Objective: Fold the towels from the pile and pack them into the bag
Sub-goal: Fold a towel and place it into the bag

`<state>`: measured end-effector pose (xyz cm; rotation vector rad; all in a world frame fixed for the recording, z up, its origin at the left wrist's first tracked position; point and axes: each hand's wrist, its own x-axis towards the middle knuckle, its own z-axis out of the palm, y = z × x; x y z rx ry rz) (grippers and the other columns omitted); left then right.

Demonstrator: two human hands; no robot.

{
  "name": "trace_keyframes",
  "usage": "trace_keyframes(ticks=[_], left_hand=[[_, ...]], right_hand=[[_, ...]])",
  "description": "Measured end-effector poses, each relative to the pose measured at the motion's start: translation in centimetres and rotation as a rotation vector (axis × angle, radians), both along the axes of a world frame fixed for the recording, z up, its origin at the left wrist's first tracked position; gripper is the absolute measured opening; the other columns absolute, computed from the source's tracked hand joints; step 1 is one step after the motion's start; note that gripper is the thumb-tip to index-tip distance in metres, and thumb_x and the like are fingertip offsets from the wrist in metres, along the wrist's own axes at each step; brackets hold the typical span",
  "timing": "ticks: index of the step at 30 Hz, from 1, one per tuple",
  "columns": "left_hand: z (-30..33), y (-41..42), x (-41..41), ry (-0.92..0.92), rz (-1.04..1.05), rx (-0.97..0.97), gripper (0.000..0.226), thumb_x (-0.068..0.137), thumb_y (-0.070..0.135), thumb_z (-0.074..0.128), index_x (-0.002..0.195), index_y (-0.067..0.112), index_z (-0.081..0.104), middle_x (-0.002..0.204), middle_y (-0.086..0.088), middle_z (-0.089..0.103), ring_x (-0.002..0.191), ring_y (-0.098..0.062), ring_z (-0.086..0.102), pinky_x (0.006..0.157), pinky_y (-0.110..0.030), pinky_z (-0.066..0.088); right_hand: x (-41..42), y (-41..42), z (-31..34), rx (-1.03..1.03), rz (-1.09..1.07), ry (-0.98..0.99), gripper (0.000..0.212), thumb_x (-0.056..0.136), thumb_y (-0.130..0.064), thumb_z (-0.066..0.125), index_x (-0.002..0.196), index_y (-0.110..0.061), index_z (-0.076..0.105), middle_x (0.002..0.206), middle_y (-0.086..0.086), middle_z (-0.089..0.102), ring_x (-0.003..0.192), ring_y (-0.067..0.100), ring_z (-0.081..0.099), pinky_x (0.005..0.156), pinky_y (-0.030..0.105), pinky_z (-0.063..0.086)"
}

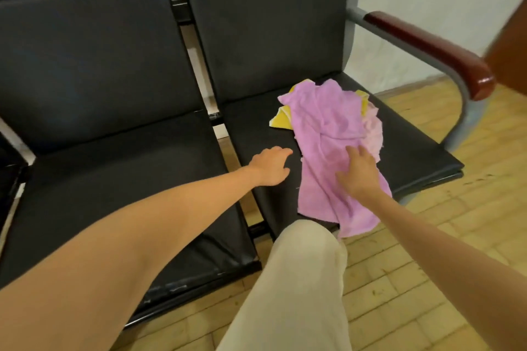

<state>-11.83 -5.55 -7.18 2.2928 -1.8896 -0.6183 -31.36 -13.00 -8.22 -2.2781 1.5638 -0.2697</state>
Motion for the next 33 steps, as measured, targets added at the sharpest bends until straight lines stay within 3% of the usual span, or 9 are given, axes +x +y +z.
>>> trace_keyframes(ticks=[4, 8, 12, 18, 21, 25, 28, 31, 33], left_hand=[[-1.0, -5.0, -1.3, -0.011, -0.048, -0.117, 0.066, 0.095, 0.021, 0.05, 0.152, 0.024, 0.016, 0.154, -0.01, 0.022, 0.131, -0.036, 0.036, 0.101, -0.05, 0.041], [-1.3, -9.3, -1.5, -0.16, -0.074, -0.251, 0.068, 0.095, 0.019, 0.05, 0.151, 0.034, 0.015, 0.157, -0.013, 0.013, 0.137, -0.036, 0.028, 0.105, -0.046, 0.036], [-1.8, -12.5, -1.5, -0.251, -0.076, -0.21, 0.053, 0.096, 0.024, 0.049, 0.146, 0.033, 0.033, 0.157, -0.013, 0.01, 0.139, -0.035, 0.023, 0.109, -0.045, 0.03], [-2.4, -13.4, -2.1, -0.253, 0.044, -0.334, 0.024, 0.092, 0.01, 0.047, 0.114, 0.012, 0.056, 0.137, -0.009, 0.035, 0.111, -0.033, 0.044, 0.085, -0.041, 0.044], [-1.0, -12.7, -1.8, -0.115, 0.132, -0.483, 0.015, 0.092, 0.008, 0.048, 0.106, 0.006, 0.053, 0.121, -0.011, 0.047, 0.099, -0.028, 0.049, 0.074, -0.038, 0.043], [2.9, -10.3, -0.4, 0.382, 0.372, -0.675, 0.004, 0.093, 0.008, 0.048, 0.09, 0.006, 0.047, 0.096, -0.01, 0.055, 0.079, -0.019, 0.049, 0.068, -0.034, 0.042], [5.9, -7.5, 1.4, 0.662, 0.518, -0.672, 0.005, 0.089, 0.006, 0.048, 0.086, 0.009, 0.048, 0.086, -0.009, 0.057, 0.08, -0.023, 0.053, 0.07, -0.033, 0.047], [8.5, -4.3, 4.2, 0.767, 0.654, -0.677, 0.009, 0.088, 0.007, 0.049, 0.084, 0.015, 0.049, 0.096, -0.013, 0.059, 0.093, -0.028, 0.059, 0.087, -0.045, 0.053], [10.1, -1.4, 6.3, 0.738, 0.71, -0.714, 0.007, 0.092, 0.012, 0.05, 0.086, 0.014, 0.049, 0.095, -0.008, 0.057, 0.092, -0.024, 0.058, 0.083, -0.039, 0.053]], right_hand=[[0.7, -3.4, -0.4, 0.009, 0.03, -0.106, 0.072, 0.087, -0.007, 0.055, 0.15, -0.011, 0.02, 0.153, 0.024, 0.015, 0.139, 0.04, 0.023, 0.111, 0.047, 0.027], [1.3, -5.5, -1.0, -0.007, -0.086, -0.156, 0.058, 0.086, -0.011, 0.056, 0.137, 0.003, 0.033, 0.133, 0.027, 0.039, 0.123, 0.043, 0.04, 0.1, 0.047, 0.035], [1.0, -5.6, -2.3, -0.121, -0.202, -0.013, 0.042, 0.09, -0.024, 0.055, 0.118, 0.005, 0.045, 0.12, 0.025, 0.048, 0.113, 0.041, 0.045, 0.092, 0.046, 0.035], [1.8, -5.8, -2.9, -0.198, -0.299, -0.006, 0.023, 0.091, -0.019, 0.048, 0.103, 0.0, 0.055, 0.11, 0.022, 0.054, 0.108, 0.038, 0.045, 0.088, 0.044, 0.032], [2.5, -5.0, -2.1, -0.245, -0.331, -0.037, 0.017, 0.093, -0.012, 0.044, 0.105, -0.003, 0.054, 0.11, 0.022, 0.052, 0.105, 0.038, 0.045, 0.086, 0.044, 0.032], [3.3, -3.0, 0.0, -0.273, -0.294, -0.212, 0.02, 0.097, -0.011, 0.039, 0.113, -0.002, 0.047, 0.108, 0.02, 0.055, 0.097, 0.038, 0.052, 0.078, 0.044, 0.035], [4.1, -1.1, 2.2, -0.161, -0.235, -0.344, 0.027, 0.098, -0.012, 0.036, 0.122, 0.0, 0.042, 0.111, 0.019, 0.055, 0.096, 0.035, 0.055, 0.075, 0.04, 0.041], [5.7, 1.3, 4.5, -0.097, -0.077, -0.342, 0.044, 0.099, -0.011, 0.038, 0.139, 0.004, 0.028, 0.116, 0.023, 0.054, 0.101, 0.037, 0.056, 0.08, 0.04, 0.042], [6.9, 3.3, 6.2, -0.063, -0.005, -0.442, 0.045, 0.097, -0.009, 0.039, 0.138, 0.004, 0.026, 0.112, 0.022, 0.055, 0.098, 0.037, 0.056, 0.08, 0.044, 0.043]])
